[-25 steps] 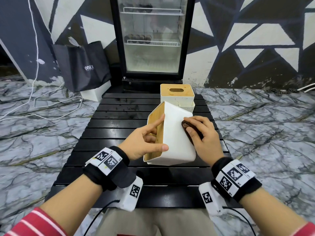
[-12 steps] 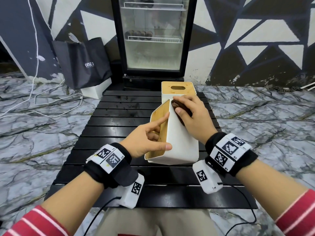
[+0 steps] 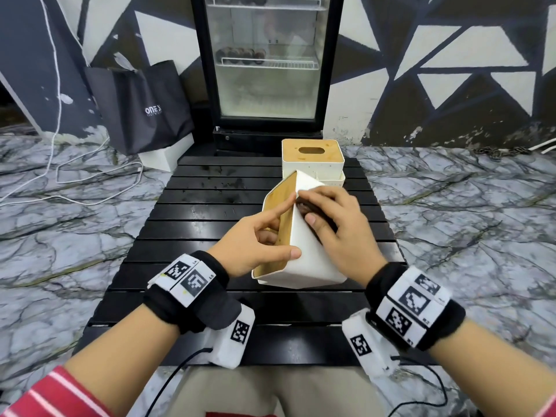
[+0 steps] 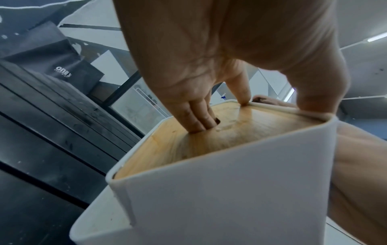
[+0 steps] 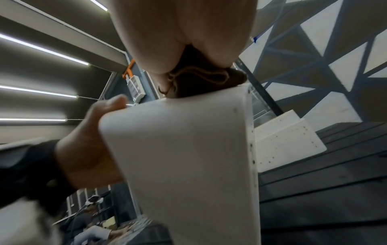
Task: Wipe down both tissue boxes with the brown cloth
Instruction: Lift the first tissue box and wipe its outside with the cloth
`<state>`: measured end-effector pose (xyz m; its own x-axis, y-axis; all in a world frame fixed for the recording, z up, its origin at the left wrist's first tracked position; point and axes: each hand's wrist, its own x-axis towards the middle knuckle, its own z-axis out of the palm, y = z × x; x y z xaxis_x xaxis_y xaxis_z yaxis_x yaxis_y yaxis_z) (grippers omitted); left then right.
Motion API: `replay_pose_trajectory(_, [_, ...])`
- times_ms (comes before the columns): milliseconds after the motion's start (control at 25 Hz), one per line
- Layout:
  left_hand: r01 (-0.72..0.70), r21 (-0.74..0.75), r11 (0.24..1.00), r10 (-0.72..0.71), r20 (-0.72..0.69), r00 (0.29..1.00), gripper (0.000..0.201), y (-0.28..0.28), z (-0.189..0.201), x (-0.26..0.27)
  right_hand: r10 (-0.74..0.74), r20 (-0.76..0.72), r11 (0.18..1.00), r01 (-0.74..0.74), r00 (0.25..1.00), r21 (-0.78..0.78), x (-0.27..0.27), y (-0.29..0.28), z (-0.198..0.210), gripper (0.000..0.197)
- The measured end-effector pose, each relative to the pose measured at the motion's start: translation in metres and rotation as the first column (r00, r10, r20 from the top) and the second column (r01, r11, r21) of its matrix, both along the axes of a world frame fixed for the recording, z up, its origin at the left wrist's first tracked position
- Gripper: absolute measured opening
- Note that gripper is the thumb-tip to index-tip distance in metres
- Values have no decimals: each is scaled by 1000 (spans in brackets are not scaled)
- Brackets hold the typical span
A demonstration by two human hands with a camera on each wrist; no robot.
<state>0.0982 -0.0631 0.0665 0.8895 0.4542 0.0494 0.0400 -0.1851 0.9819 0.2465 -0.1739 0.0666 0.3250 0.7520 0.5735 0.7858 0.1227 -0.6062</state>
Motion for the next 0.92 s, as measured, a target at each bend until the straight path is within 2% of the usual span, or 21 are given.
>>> replay_pose_trajectory(240, [-3,-66,998,5,33,999,82,10,-4,-10,85,143,995,-90,986,32,-26,-31,-29,32])
replay_pose_trajectory(480, [7,-102,995,-2,46,999,84,11,-6,-11,143,215,988,-153,966,31,-6,-41,-35,31])
replay_pose_trajectory(920, [32,-53,998,-31,25,999,83,10,-1,-8,-20,125,1000,20,992,2,39,2,-9,32])
